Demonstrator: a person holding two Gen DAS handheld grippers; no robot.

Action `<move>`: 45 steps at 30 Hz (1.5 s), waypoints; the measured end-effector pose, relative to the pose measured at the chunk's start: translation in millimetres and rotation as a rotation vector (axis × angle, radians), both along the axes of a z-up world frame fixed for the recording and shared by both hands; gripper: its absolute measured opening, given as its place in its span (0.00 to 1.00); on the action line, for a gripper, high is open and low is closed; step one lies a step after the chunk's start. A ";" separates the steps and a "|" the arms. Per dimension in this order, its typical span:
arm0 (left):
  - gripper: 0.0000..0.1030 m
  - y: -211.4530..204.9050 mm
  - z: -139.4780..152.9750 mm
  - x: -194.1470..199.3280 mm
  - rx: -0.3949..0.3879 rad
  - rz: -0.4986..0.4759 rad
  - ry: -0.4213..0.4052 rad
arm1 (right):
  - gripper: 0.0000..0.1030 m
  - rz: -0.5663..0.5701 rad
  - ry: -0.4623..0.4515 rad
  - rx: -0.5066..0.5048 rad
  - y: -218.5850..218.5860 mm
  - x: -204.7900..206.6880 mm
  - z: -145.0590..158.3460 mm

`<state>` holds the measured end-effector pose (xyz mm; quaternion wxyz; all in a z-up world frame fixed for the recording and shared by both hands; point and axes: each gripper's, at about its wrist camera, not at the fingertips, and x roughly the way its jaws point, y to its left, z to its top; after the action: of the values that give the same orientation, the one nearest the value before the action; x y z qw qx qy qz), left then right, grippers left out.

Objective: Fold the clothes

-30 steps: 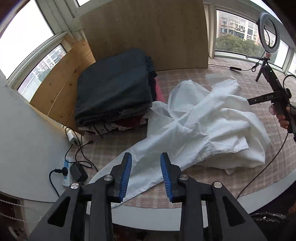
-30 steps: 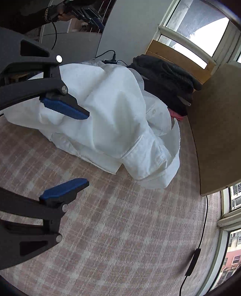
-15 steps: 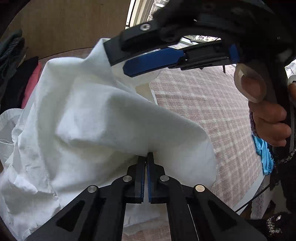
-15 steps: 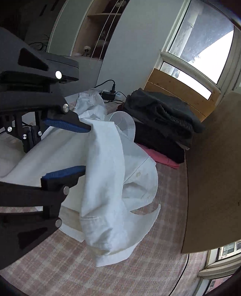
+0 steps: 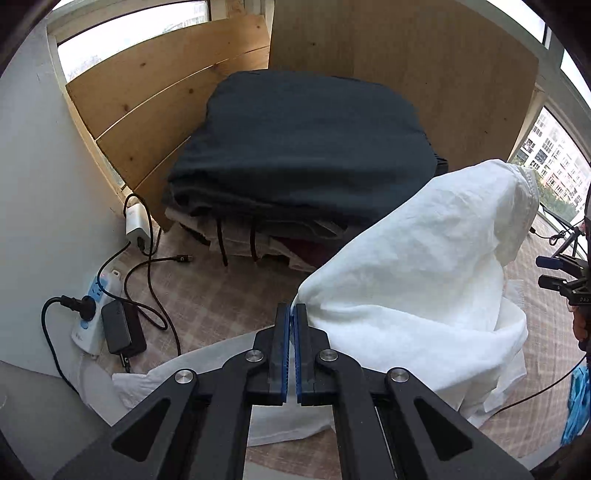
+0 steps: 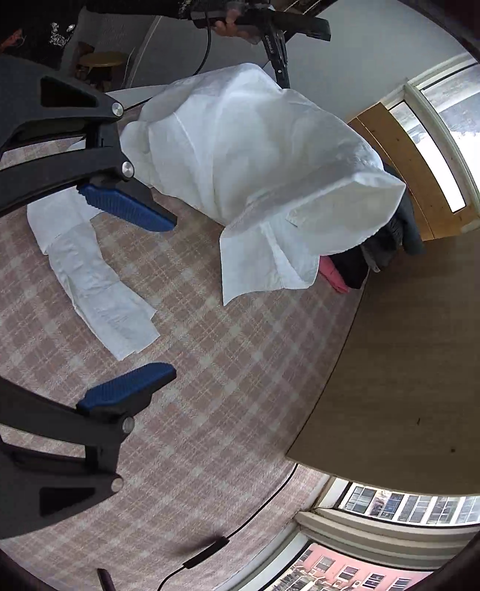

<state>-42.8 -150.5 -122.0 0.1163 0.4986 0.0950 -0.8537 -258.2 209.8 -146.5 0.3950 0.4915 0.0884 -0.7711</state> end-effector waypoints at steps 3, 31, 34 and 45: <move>0.01 0.5 -1.5 0.6 0.000 0.000 0.000 | 0.71 0.105 0.102 -0.035 -38.9 8.0 12.5; 0.02 227.5 83.4 0.8 0.103 -0.802 0.073 | 0.04 -0.442 0.073 -0.077 233.6 167.5 200.3; 0.02 267.2 -1.3 10.5 0.158 -0.898 -0.174 | 0.07 -0.612 -0.199 0.063 285.1 199.9 73.7; 0.00 341.9 8.5 13.2 0.015 -1.087 -0.185 | 0.53 -0.744 -0.297 0.198 356.7 300.6 -18.1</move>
<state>-29.6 191.4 -113.5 -0.3368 0.5497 -0.1806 -0.7428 42.3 566.4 -164.5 0.0483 0.6313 -0.0795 -0.7699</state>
